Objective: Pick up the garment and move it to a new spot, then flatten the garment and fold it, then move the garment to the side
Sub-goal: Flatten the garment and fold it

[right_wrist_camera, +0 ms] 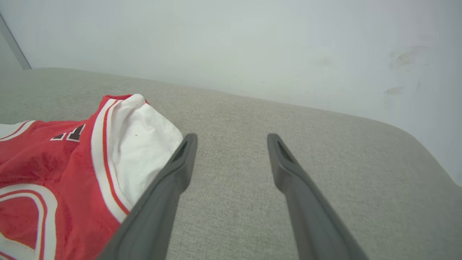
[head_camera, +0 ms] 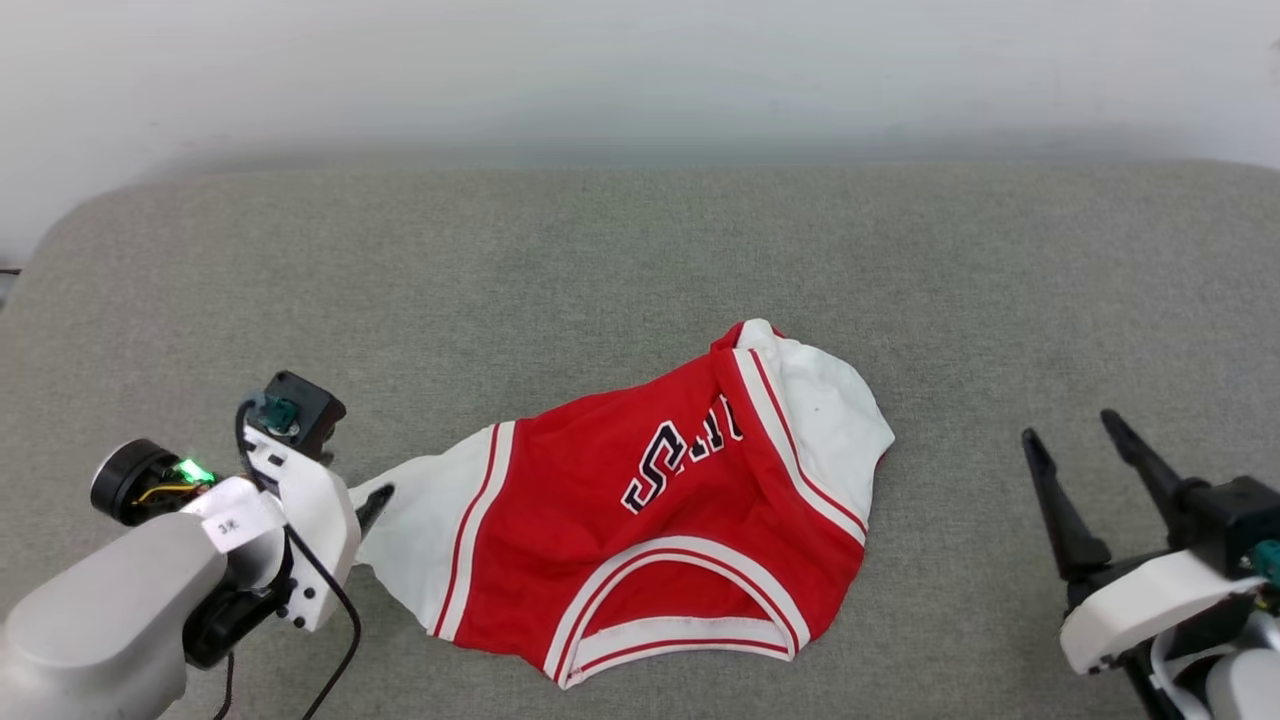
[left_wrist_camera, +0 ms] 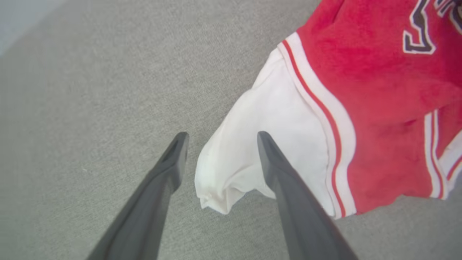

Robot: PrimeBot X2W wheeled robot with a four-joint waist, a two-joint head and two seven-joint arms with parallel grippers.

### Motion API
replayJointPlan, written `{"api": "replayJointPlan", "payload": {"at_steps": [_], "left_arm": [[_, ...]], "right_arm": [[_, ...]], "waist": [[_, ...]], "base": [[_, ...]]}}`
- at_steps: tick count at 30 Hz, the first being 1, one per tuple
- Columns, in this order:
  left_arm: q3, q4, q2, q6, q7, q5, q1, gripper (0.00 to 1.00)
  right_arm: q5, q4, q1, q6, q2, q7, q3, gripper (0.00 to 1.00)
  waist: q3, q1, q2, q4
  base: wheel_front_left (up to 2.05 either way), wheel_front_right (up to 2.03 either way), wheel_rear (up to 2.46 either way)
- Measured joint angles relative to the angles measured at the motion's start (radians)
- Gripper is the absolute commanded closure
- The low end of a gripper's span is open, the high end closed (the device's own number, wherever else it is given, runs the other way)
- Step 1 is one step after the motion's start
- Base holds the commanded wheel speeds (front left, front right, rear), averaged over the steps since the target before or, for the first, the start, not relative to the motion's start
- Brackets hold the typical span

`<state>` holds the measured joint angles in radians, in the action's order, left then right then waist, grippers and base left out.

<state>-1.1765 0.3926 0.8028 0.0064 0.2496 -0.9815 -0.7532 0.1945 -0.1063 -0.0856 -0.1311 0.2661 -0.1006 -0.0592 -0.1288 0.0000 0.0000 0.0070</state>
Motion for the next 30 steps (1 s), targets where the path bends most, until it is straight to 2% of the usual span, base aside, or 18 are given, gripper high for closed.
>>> {"api": "replayJointPlan", "payload": {"at_steps": [6,9,14,20,24,30], "left_arm": [[0.057,-0.075,-0.007,0.137,-0.235,0.055,0.056,0.00],[0.089,-0.113,-0.016,0.204,-0.337,0.055,0.106,0.00],[0.143,-0.160,-0.030,0.322,-0.477,0.077,0.174,0.00],[0.263,-0.225,-0.068,0.432,-0.509,0.152,0.262,0.00],[0.386,-0.300,-0.104,0.470,-0.510,0.251,0.346,0.00],[0.525,-0.350,-0.171,0.477,-0.510,0.367,0.471,0.00]], "right_arm": [[0.025,0.047,-0.066,0.000,0.058,0.031,0.022,0.00],[0.054,0.075,-0.121,0.000,0.105,0.079,-0.002,0.00],[0.128,0.128,-0.229,0.000,0.200,0.193,-0.109,0.00],[0.252,0.162,-0.336,0.000,0.310,0.408,-0.302,0.00],[0.366,0.179,-0.385,0.000,0.369,0.570,-0.427,0.00],[0.540,0.155,-0.409,0.000,0.449,0.811,-0.551,0.00]], "waist": [[0.035,0.0000,0.0000,0.022],[0.046,0.0000,0.0000,0.034],[0.051,0.0000,0.0000,0.050],[0.054,0.0000,0.0000,0.066],[0.052,0.0000,0.0000,0.077],[0.043,0.0000,0.0000,0.090]], "base": [[0.00,0.00,0.00],[0.00,0.00,0.00],[0.00,0.00,0.00],[0.00,0.00,0.00],[0.00,0.00,0.00],[0.00,0.00,0.00]]}}
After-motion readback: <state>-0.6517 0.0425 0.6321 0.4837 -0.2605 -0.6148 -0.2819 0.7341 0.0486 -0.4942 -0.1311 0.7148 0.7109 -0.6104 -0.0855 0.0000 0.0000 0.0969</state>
